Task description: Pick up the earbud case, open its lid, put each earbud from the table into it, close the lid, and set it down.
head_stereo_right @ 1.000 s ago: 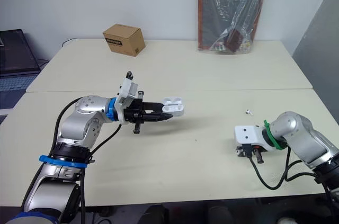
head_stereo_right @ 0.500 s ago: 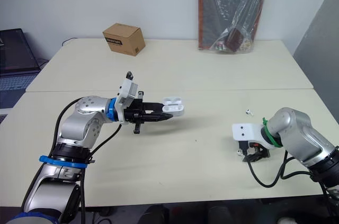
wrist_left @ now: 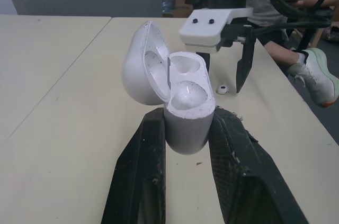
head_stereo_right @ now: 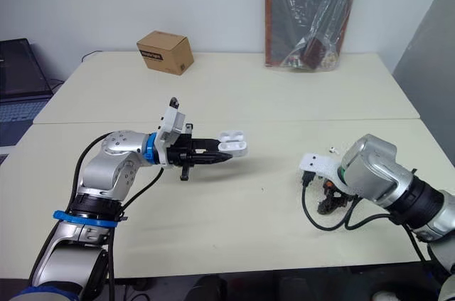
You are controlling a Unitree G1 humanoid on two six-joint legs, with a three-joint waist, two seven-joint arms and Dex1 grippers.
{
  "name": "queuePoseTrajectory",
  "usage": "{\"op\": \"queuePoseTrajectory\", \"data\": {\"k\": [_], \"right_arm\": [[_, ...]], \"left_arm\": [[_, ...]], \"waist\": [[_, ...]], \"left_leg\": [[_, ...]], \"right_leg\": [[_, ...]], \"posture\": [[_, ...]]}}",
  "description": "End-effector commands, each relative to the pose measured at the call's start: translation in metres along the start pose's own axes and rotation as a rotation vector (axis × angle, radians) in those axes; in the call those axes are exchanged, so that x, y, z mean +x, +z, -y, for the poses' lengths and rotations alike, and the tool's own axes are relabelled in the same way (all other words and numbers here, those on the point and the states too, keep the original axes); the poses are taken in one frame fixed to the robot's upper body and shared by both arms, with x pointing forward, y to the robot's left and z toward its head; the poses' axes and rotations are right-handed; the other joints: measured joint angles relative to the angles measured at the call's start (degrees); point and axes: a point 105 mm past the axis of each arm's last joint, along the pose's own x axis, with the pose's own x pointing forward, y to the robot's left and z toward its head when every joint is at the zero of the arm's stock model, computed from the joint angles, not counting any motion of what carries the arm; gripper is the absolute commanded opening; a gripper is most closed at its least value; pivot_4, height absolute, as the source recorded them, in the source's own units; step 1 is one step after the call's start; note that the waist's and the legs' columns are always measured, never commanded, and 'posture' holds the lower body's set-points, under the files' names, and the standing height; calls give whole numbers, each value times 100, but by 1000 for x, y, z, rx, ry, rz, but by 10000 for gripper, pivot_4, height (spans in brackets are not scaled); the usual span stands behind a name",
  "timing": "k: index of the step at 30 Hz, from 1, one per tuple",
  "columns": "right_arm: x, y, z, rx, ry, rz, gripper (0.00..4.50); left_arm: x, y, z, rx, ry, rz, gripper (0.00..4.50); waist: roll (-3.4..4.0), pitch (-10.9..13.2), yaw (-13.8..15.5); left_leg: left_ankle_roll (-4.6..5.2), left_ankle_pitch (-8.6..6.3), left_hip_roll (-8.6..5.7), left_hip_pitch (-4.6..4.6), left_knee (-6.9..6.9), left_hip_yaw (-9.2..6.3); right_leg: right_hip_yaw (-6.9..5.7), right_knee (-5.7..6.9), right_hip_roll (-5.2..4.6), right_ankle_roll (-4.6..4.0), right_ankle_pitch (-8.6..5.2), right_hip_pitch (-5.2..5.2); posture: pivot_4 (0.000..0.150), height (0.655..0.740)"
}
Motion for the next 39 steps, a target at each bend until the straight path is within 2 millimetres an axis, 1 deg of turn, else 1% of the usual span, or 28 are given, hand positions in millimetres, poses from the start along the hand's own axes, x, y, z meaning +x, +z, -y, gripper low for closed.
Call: {"op": "queuePoseTrajectory", "data": {"k": [1,10,13,27,30,31,39], "right_arm": [[-4,2,0,69,-12,-1,31224],[-3,4,-5,109,-33,-8,31224],[-2,5,-7,102,-35,-3,26158],[2,11,-14,82,-27,17,26158],[2,12,-15,78,-21,21,20617],[2,12,-16,76,-19,22,17547],[2,12,-18,71,-19,15,17547]], "left_arm": [[1,13,0,54,-4,31,7753],[2,13,1,52,-8,32,7753],[2,13,0,53,-8,31,7753],[4,12,1,53,-13,31,7753],[4,12,1,53,-12,31,7753],[4,12,0,53,-12,31,7753],[4,11,1,52,-9,32,7753]], "waist": [[0,0,0],[0,0,0],[0,0,0],[0,0,-9],[0,0,-11],[0,0,-11],[0,0,-11]], "left_leg": [[0,0,0,-1,0,0],[0,0,0,-12,-2,0],[0,0,0,-12,-3,0],[1,0,4,-10,-4,1],[1,0,4,-11,-5,1],[1,0,4,-11,-6,1],[1,-1,4,-15,-9,2]], "right_leg": [[0,0,0,0,0,-1],[0,-1,0,0,0,-11],[0,0,0,0,0,-12],[0,0,3,0,-1,-13],[0,0,3,0,-1,-14],[0,0,3,0,-1,-15],[1,0,4,-2,-2,-21]], "posture": [[1500,7400],[1500,7400],[1500,7400],[1500,7400],[1500,7400],[1500,7400],[1500,7400]]}}
